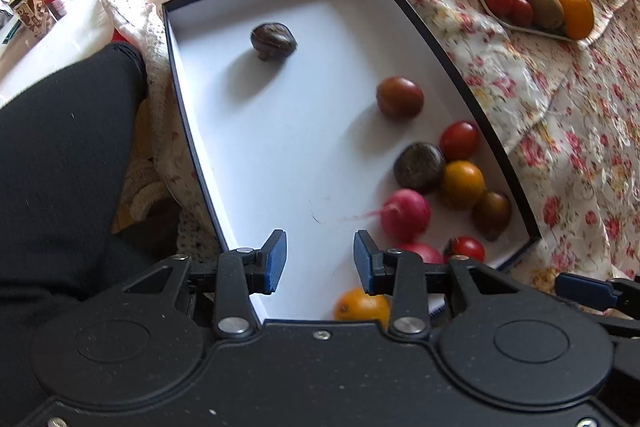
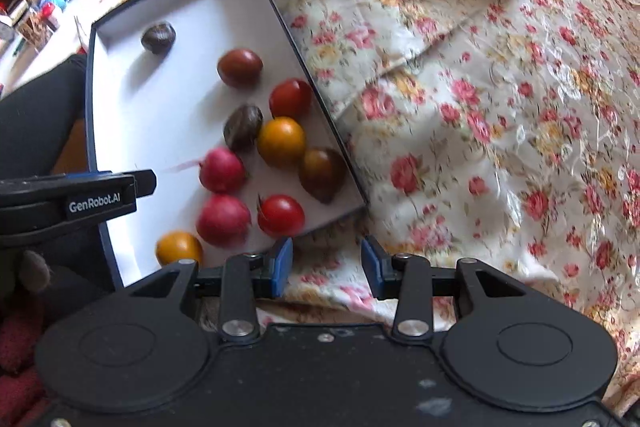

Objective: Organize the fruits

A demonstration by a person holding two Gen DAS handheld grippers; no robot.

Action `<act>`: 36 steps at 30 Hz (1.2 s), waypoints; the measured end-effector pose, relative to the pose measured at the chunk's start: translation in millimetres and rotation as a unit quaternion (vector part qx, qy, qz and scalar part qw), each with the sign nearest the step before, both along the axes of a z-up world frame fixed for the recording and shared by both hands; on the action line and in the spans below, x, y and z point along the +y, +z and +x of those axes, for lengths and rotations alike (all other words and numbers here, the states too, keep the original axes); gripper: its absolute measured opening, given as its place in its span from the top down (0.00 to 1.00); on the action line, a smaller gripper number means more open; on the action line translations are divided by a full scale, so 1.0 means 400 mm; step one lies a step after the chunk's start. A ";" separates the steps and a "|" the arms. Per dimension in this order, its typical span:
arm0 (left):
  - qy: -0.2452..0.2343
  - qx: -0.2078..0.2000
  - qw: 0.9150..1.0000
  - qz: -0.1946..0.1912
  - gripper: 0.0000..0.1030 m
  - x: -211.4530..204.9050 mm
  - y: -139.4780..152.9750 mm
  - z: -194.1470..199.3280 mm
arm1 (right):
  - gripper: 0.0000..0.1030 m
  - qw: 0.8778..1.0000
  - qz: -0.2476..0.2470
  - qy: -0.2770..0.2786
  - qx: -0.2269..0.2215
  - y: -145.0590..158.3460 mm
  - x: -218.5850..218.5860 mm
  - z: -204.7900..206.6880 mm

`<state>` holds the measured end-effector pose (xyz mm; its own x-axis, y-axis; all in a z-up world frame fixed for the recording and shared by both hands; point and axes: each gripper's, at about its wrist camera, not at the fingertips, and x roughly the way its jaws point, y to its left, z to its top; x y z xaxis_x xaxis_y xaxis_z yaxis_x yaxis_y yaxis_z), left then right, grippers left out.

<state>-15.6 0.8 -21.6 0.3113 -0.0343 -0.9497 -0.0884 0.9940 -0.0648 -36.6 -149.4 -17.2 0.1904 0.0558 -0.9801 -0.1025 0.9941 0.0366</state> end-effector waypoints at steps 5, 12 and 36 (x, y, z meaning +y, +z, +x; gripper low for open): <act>-0.022 0.010 1.000 -0.011 0.56 -0.024 -0.008 -0.025 | 0.60 1.000 -0.005 -0.004 0.013 -0.030 -0.012 -0.031; -0.045 0.018 0.999 -0.013 0.56 -0.054 -0.017 -0.048 | 0.60 1.000 -0.006 -0.018 0.024 -0.049 -0.031 -0.032; -0.052 0.019 0.998 -0.007 0.56 -0.058 -0.017 -0.047 | 0.60 0.999 -0.006 -0.026 0.021 -0.050 -0.035 -0.027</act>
